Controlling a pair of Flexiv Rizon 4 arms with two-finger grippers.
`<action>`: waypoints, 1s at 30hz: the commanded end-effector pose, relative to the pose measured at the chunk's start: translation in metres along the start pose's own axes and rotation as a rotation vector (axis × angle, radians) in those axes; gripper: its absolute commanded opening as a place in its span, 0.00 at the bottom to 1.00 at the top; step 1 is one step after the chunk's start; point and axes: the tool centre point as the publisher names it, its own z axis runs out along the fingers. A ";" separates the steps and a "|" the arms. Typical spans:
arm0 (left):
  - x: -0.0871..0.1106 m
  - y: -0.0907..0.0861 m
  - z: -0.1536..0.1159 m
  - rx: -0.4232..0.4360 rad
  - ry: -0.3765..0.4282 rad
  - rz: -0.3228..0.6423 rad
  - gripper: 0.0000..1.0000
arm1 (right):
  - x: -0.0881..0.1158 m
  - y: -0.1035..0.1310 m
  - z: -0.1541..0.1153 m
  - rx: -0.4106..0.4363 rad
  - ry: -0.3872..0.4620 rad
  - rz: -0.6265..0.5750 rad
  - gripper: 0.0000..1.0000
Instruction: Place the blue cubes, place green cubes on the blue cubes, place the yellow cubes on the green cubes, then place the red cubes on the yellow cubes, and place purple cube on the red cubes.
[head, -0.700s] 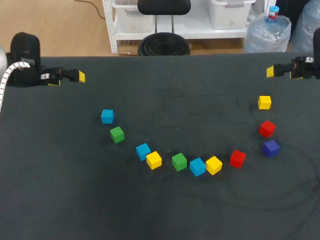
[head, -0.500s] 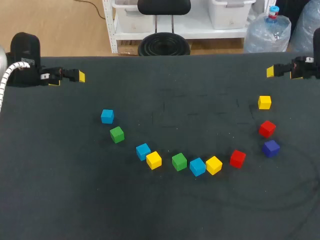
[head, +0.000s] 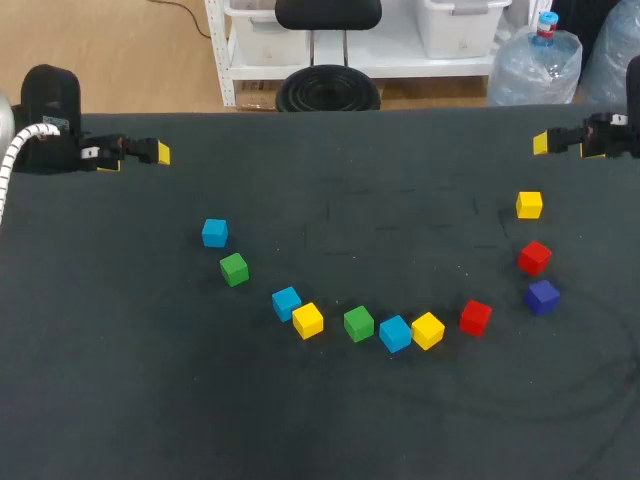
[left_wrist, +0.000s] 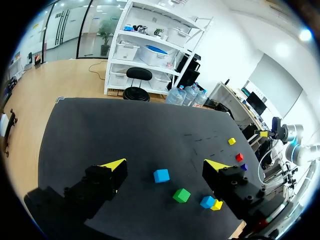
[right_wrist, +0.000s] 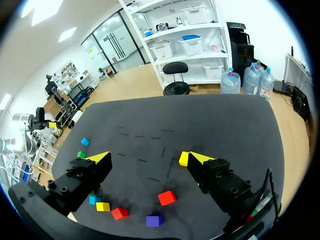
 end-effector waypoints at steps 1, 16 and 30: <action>0.000 0.000 0.000 0.000 0.000 0.000 1.00 | 0.001 0.001 0.000 0.004 -0.001 0.001 1.00; -0.001 0.000 0.002 -0.011 0.013 0.033 1.00 | 0.001 0.001 0.000 0.004 -0.001 0.001 1.00; -0.011 -0.006 0.019 -0.150 0.069 0.135 1.00 | 0.001 0.001 0.000 0.004 -0.001 0.001 1.00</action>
